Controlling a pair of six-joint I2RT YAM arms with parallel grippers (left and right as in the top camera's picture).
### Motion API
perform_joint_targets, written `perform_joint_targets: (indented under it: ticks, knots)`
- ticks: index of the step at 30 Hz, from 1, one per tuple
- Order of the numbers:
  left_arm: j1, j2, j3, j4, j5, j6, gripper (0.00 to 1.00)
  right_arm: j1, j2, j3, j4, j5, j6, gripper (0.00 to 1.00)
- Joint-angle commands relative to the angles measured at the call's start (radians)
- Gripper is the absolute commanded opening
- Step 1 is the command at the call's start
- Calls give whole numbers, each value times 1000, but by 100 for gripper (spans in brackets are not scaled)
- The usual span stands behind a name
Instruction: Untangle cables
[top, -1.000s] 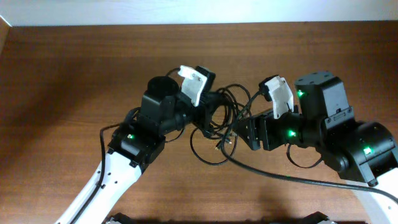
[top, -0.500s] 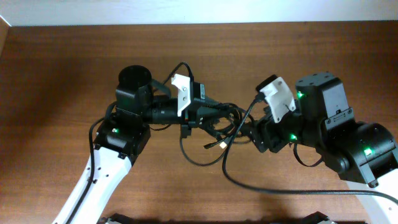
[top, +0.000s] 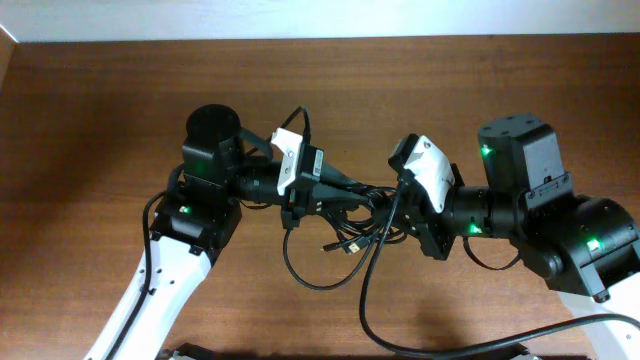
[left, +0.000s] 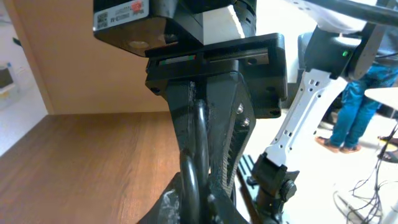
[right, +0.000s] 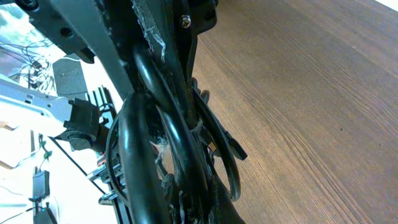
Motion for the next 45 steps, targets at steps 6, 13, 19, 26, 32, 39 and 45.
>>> perform_joint_targets:
  ticks: [6, 13, 19, 26, 32, 39, 45]
  knots:
    - [89, -8, 12, -9, -85, -118, 99, 0, -4, 4, 36, 472, 375, 4]
    - [142, -8, 12, -217, -339, -184, 99, 0, -10, 4, 131, 406, 451, 4]
    - [21, -8, 12, -171, -631, -175, 99, 1, -10, 4, 120, 330, 444, 4]
    - [-76, -8, 12, -164, -826, -120, 93, 1, -10, 4, 108, 211, 417, 4]
    - [-83, -6, 12, -165, -826, -120, 9, 1, -10, 4, 107, 138, 409, 4]
    - [-83, -6, 12, -164, -909, -120, 0, 0, -10, 4, 93, 149, 410, 17]
    - [-83, -6, 12, -156, -1071, 86, 0, 0, -10, 4, 71, 326, 423, 97]
